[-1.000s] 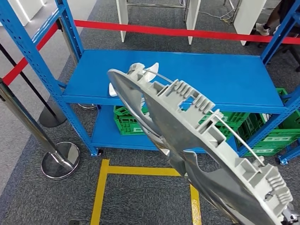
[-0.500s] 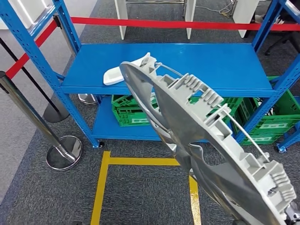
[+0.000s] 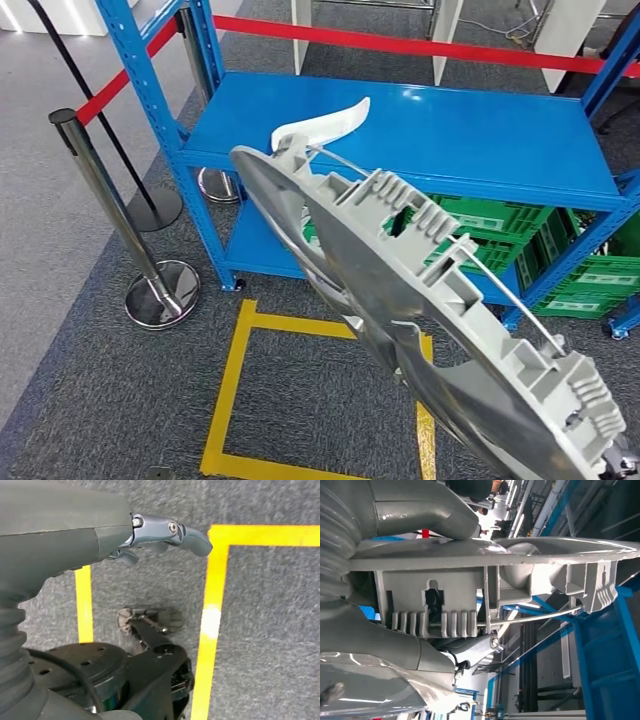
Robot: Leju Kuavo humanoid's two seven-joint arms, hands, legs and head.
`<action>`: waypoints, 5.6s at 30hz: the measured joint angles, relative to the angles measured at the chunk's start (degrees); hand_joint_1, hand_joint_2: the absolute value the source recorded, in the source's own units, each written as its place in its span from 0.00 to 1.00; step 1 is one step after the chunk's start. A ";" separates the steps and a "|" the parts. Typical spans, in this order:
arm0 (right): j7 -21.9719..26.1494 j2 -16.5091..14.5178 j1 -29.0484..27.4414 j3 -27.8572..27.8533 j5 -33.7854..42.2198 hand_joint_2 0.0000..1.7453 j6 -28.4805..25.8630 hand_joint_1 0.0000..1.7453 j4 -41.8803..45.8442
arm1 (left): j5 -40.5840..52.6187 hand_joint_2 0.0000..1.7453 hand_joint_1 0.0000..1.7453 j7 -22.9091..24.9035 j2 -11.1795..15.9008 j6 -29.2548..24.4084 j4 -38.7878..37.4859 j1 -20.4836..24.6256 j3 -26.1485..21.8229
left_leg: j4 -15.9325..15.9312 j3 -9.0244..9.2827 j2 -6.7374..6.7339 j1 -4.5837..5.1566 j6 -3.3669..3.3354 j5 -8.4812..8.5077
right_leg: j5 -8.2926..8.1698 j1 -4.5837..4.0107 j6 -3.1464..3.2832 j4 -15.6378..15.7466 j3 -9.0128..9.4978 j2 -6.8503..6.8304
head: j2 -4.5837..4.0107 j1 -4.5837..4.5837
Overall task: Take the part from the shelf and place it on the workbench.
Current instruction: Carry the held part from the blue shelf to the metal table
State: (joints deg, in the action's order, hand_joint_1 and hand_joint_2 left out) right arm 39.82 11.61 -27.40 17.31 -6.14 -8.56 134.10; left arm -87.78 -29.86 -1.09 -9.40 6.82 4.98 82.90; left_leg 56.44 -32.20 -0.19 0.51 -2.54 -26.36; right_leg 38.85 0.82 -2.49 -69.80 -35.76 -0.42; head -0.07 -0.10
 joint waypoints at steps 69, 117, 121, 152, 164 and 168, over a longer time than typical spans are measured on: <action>-0.01 0.13 -0.35 0.18 -0.01 1.00 -0.01 1.00 0.01 | 0.00 1.00 0.00 0.02 -0.27 0.01 -0.22 -0.41 0.02 | 1.82 -0.43 4.49 0.17 0.99 -0.55 | -8.70 0.31 0.99 11.79 5.48 3.79 | 0.02 -0.27; 0.00 0.13 -0.50 0.15 -0.01 1.00 -0.02 1.00 0.01 | 0.00 1.00 0.00 0.02 -0.21 0.01 -0.25 -0.48 0.02 | 2.32 -0.94 -3.07 -0.27 2.15 -0.80 | -8.65 -0.02 0.62 12.58 6.50 -5.01 | 0.02 -0.87; -0.01 0.13 -0.42 0.17 -0.02 1.00 -0.03 1.00 0.02 | 0.00 1.00 0.00 0.02 -0.17 -0.02 -0.26 -0.60 0.02 | 1.57 -0.72 -0.80 -0.49 0.51 -0.29 | -5.52 0.41 -0.31 8.59 4.84 -2.17 | 0.02 -0.53; -0.01 0.14 -0.33 0.18 -0.02 1.00 -0.01 1.00 0.06 | 0.00 1.00 0.00 0.02 -0.14 -0.02 -0.27 -0.71 0.02 | 1.59 -0.75 -0.50 -0.60 0.63 -0.41 | -4.98 0.19 -0.31 9.24 5.90 -2.87 | 0.02 -0.39; -0.01 0.17 -0.51 0.19 -0.01 1.00 -0.01 1.00 0.15 | 0.00 1.00 0.00 0.02 -0.30 0.01 -0.28 -0.54 0.02 | 1.87 -0.90 7.39 -0.34 1.25 -0.71 | -10.35 0.01 1.44 12.25 3.98 4.77 | 0.02 0.00; 0.00 0.17 -0.51 0.15 0.00 1.00 -0.03 1.00 0.19 | 0.00 1.00 0.00 0.02 -0.25 0.01 -0.28 -0.53 0.02 | 8.28 -3.80 2.90 -0.22 2.38 -4.60 | -10.54 0.17 2.39 13.36 4.98 1.48 | 0.02 -0.18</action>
State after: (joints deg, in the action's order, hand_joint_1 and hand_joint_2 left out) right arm 39.82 11.78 -27.91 17.45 -6.14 -8.58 134.29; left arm -87.78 -29.83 -1.33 -9.40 6.54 4.45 82.93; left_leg 64.73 -36.00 2.72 0.29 -0.17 -30.96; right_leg 28.32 0.98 -0.09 -56.44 -30.77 1.06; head -0.04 -0.28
